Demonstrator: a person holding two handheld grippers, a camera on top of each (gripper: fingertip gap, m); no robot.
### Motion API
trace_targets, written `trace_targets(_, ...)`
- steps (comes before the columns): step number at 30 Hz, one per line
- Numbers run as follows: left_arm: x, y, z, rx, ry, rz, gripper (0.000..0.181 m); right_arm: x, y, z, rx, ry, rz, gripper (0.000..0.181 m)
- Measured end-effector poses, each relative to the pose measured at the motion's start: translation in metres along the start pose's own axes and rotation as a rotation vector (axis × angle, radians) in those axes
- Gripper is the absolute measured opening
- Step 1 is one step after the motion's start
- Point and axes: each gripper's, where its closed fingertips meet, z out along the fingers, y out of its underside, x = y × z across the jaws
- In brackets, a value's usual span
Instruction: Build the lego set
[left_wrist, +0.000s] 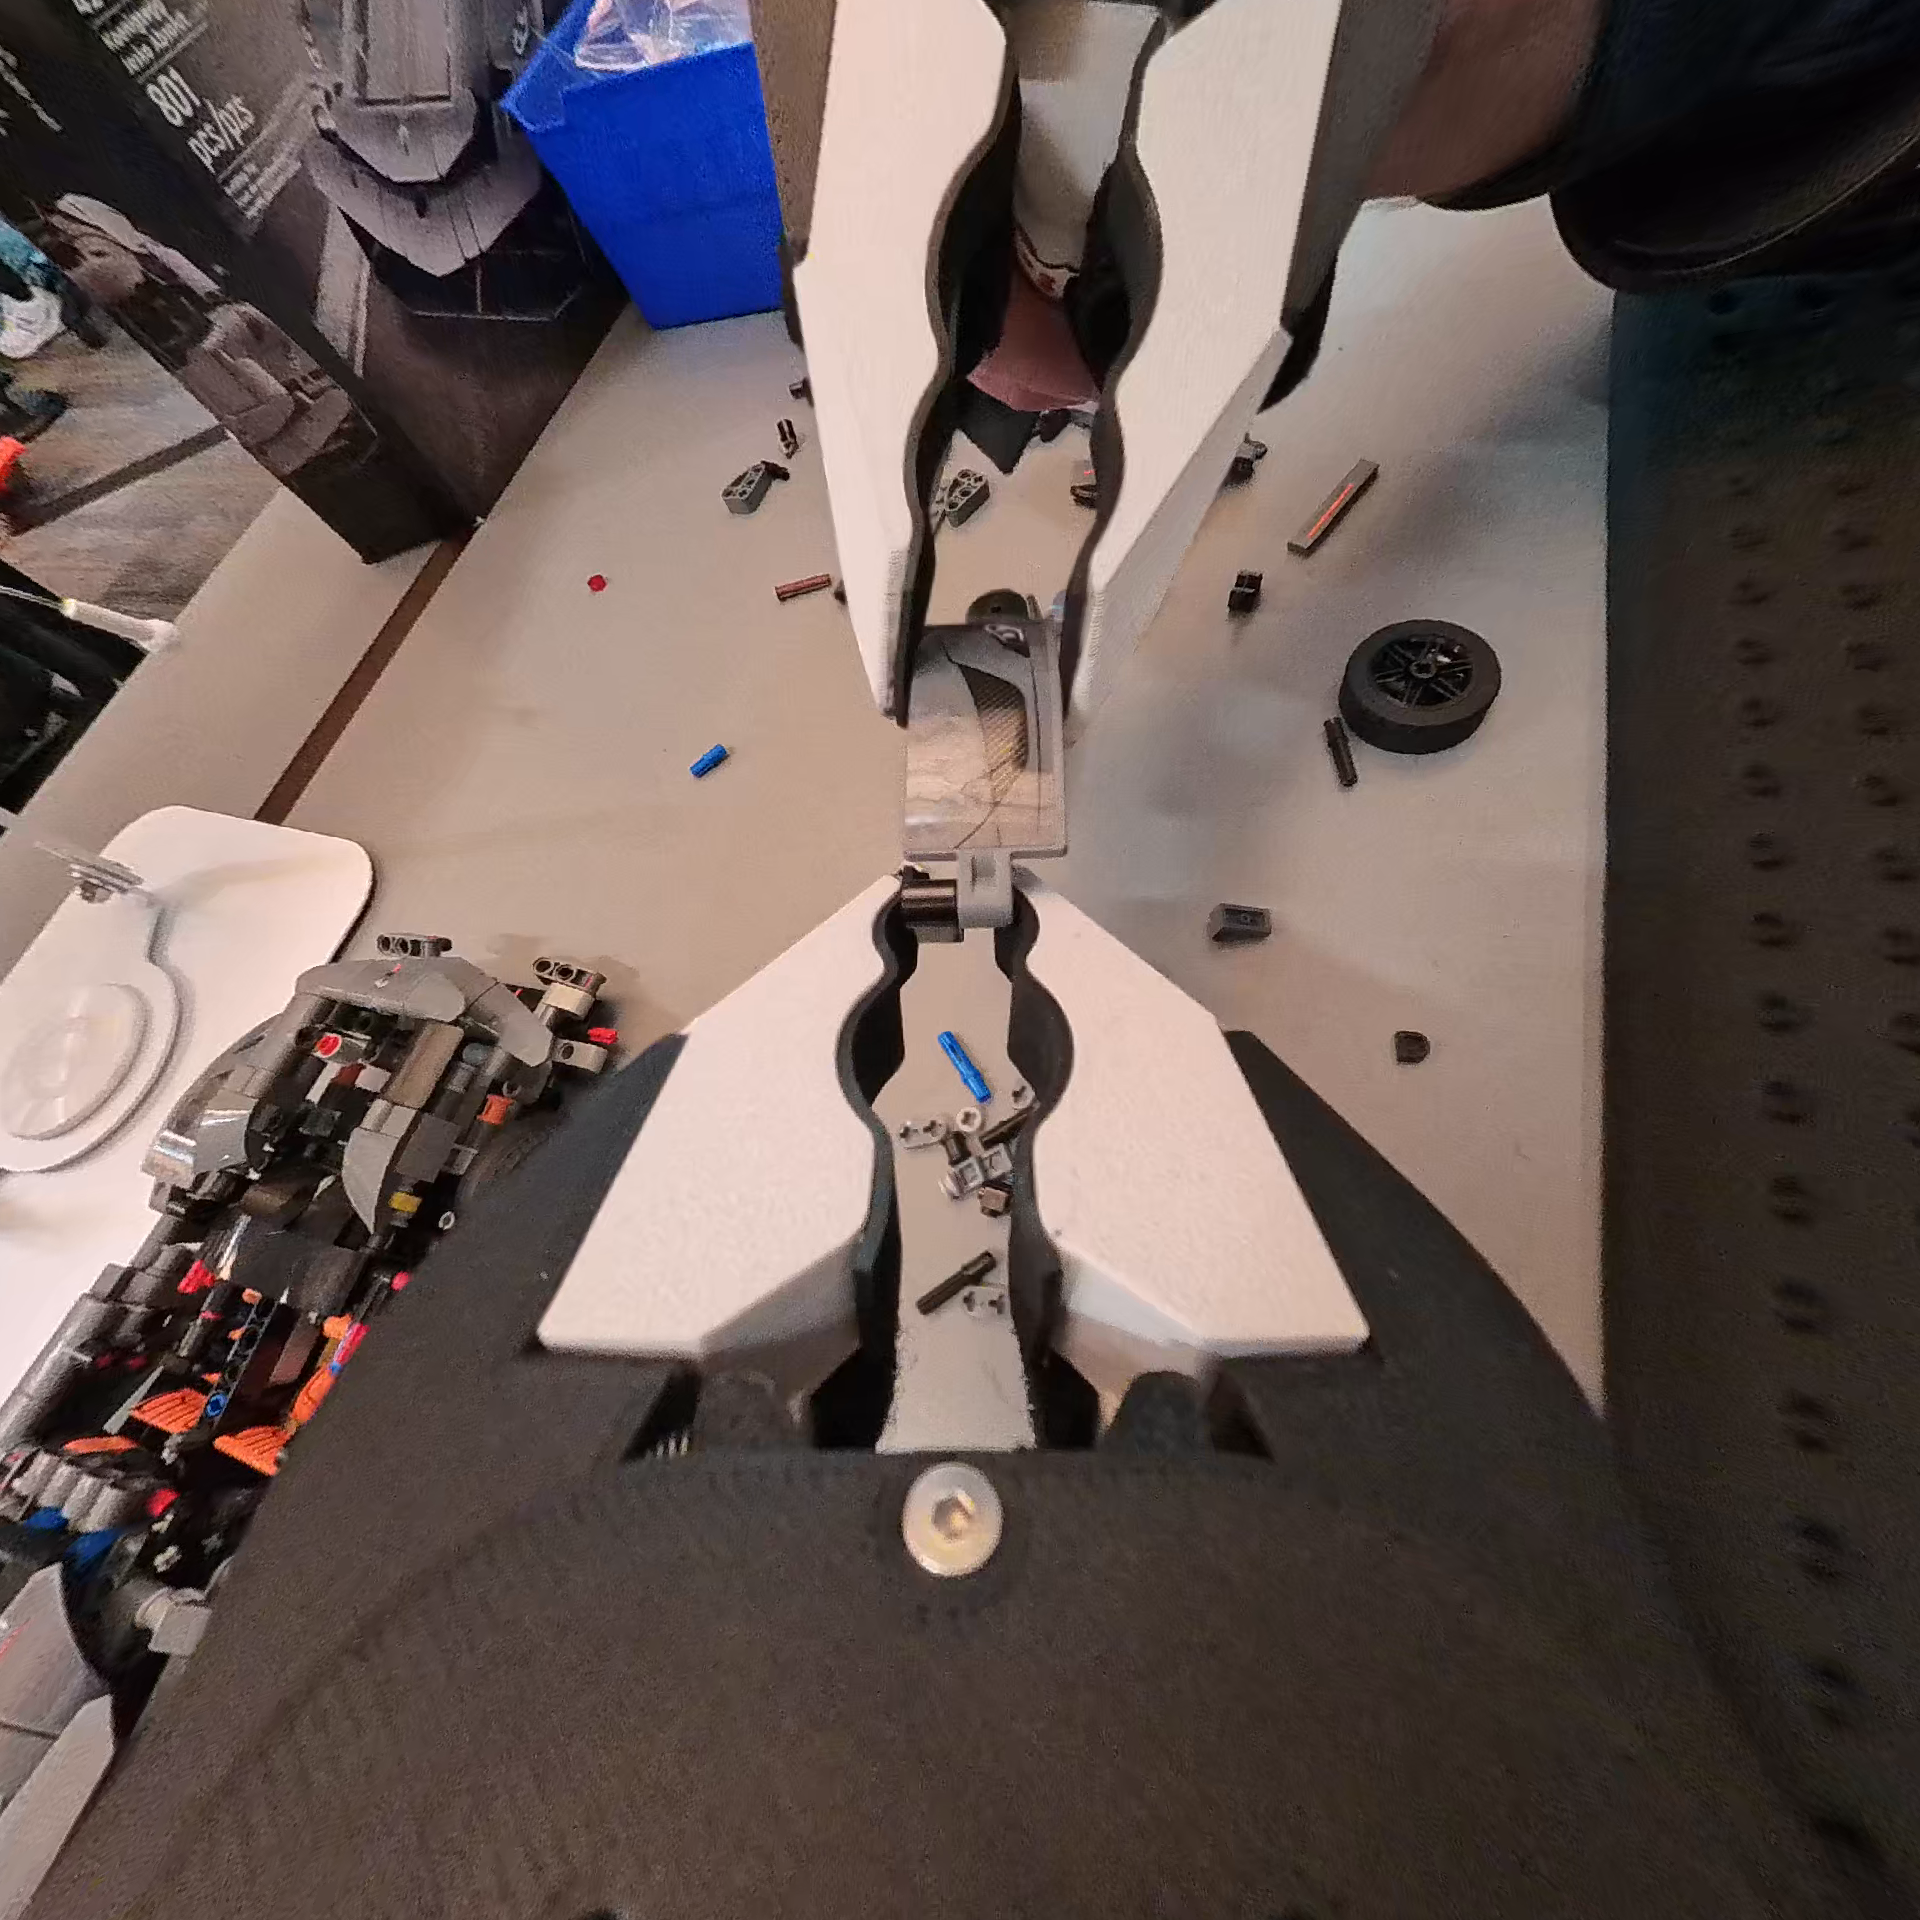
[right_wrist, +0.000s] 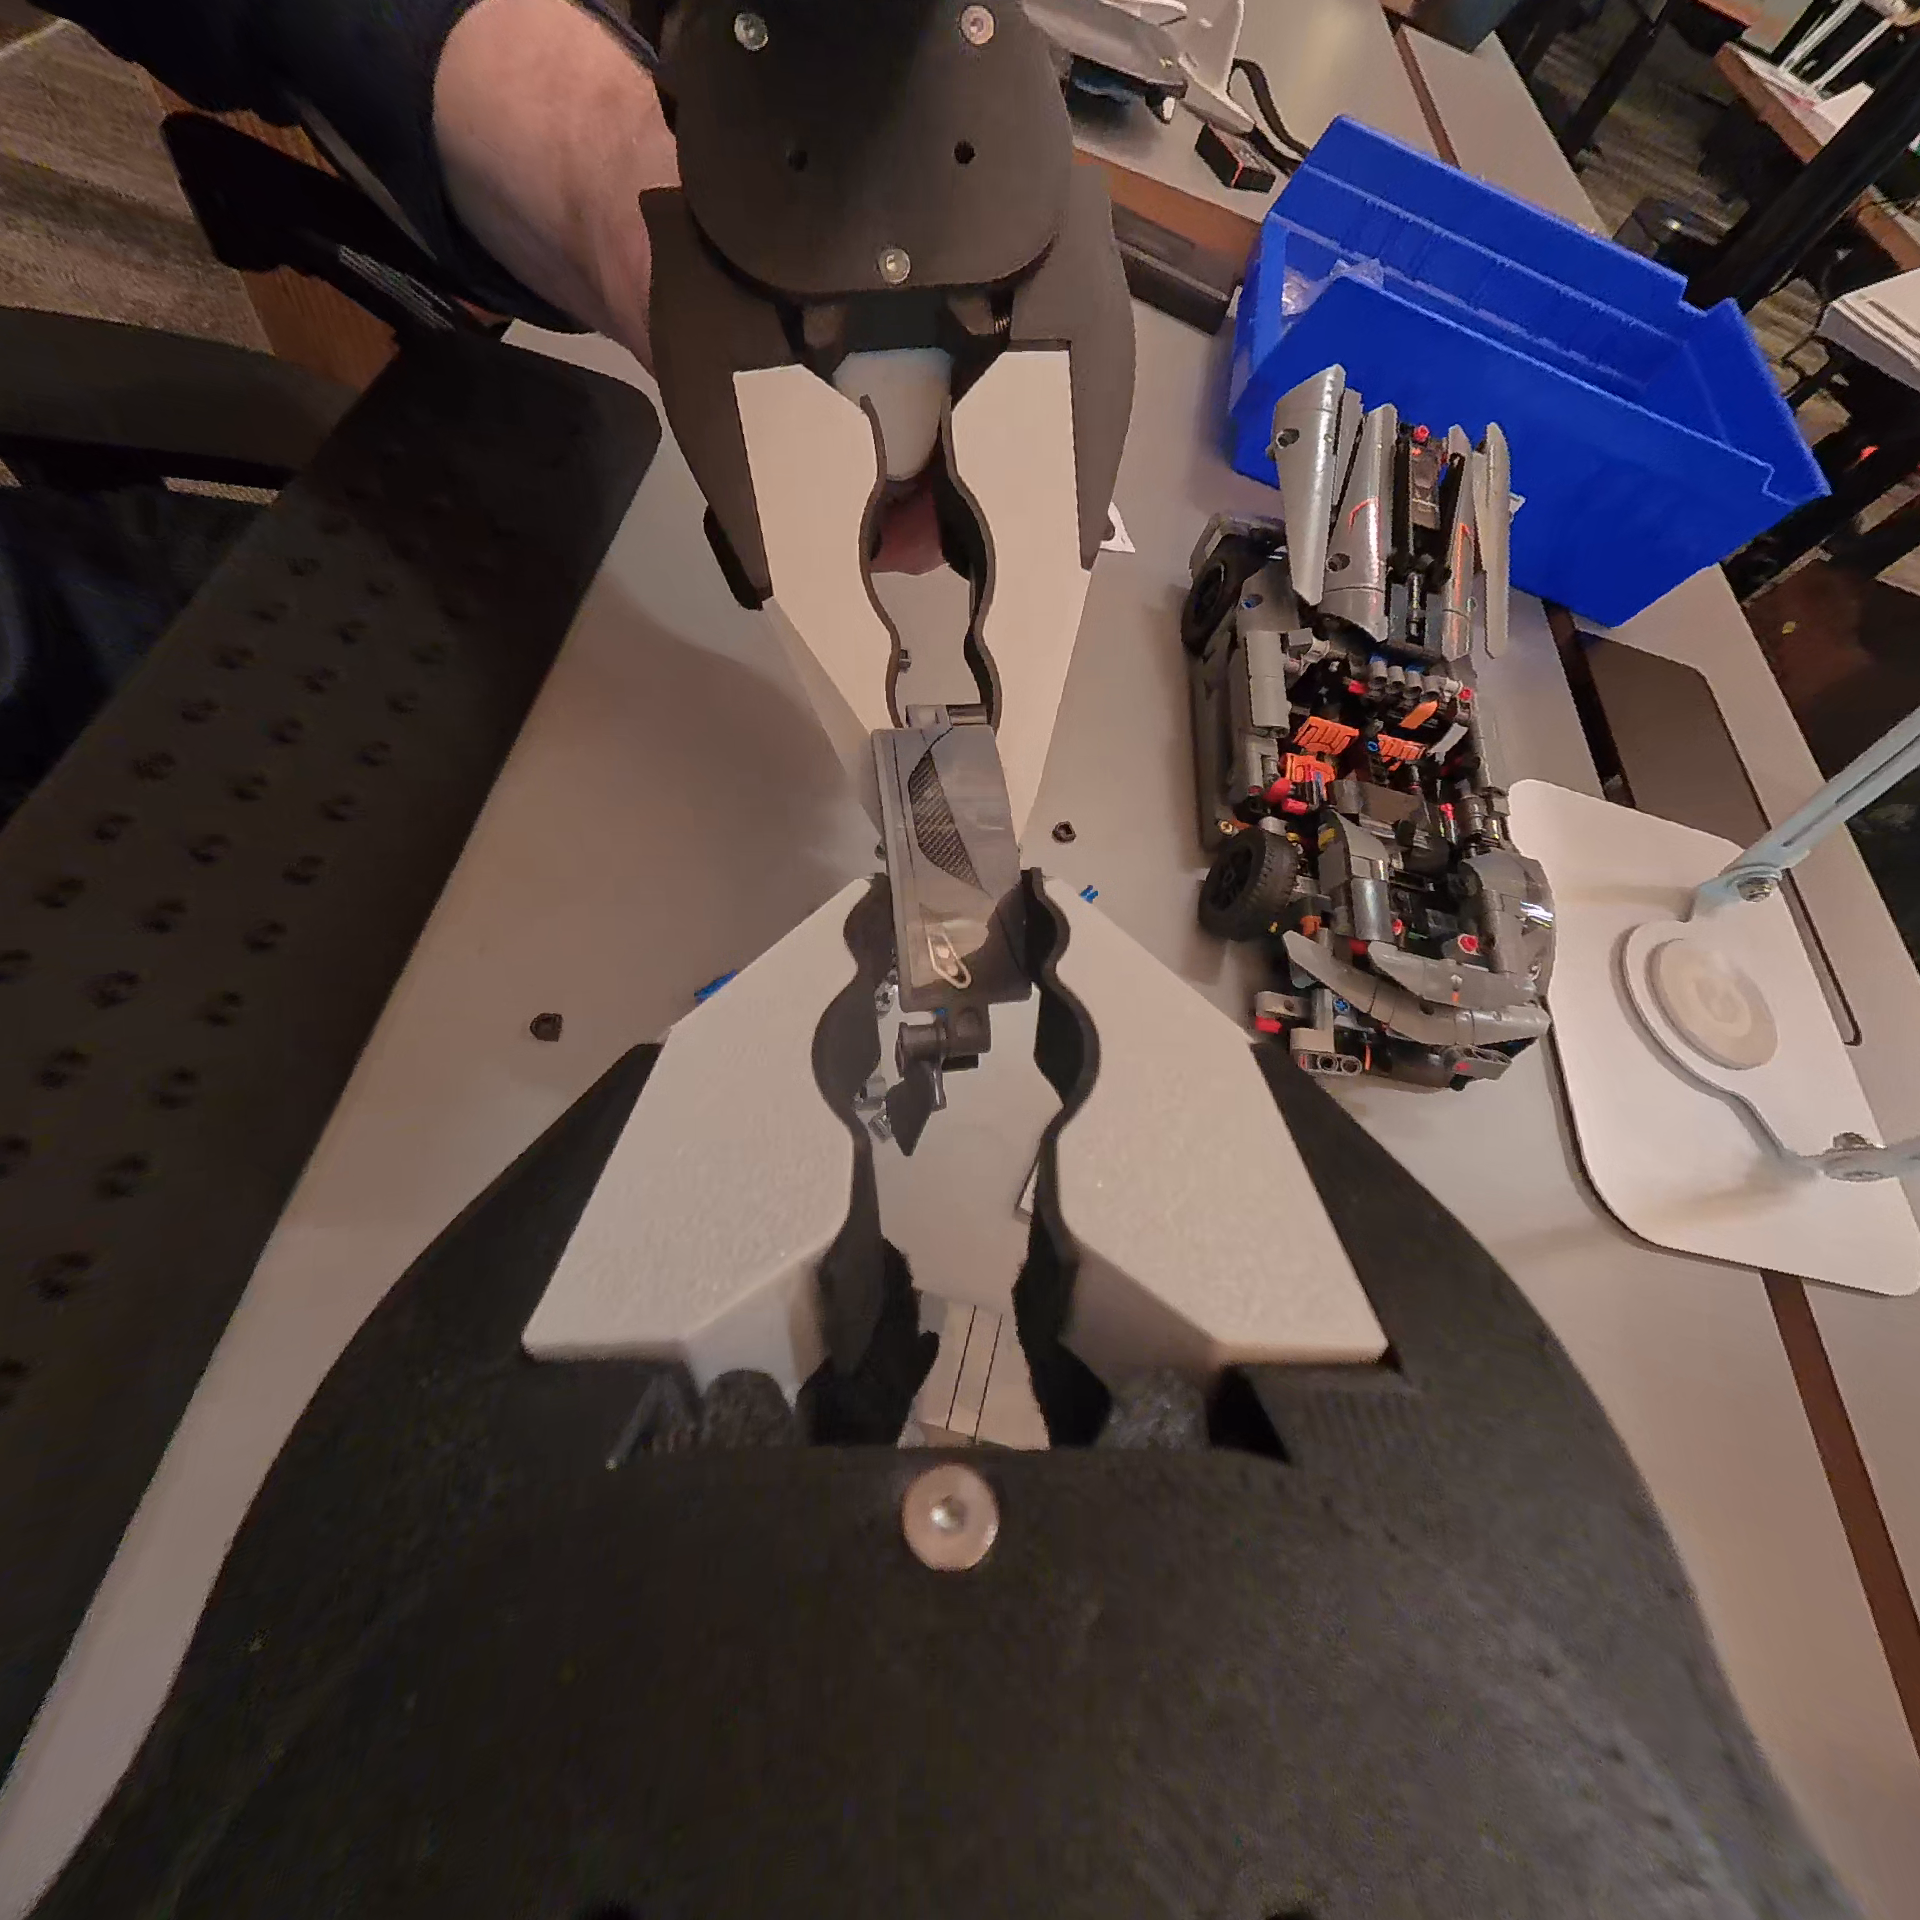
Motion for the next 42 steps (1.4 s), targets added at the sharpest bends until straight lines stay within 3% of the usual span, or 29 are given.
trace_targets(15,0.004,0.009,0.004,-0.067,-0.004,0.047,0.010,-0.006,0.018,0.009,-0.113,0.007,-0.075,0.022)
trace_targets(42,0.000,0.017,0.006,-0.112,-0.032,0.071,0.011,-0.003,0.018,0.008,-0.118,0.028,-0.080,0.022)
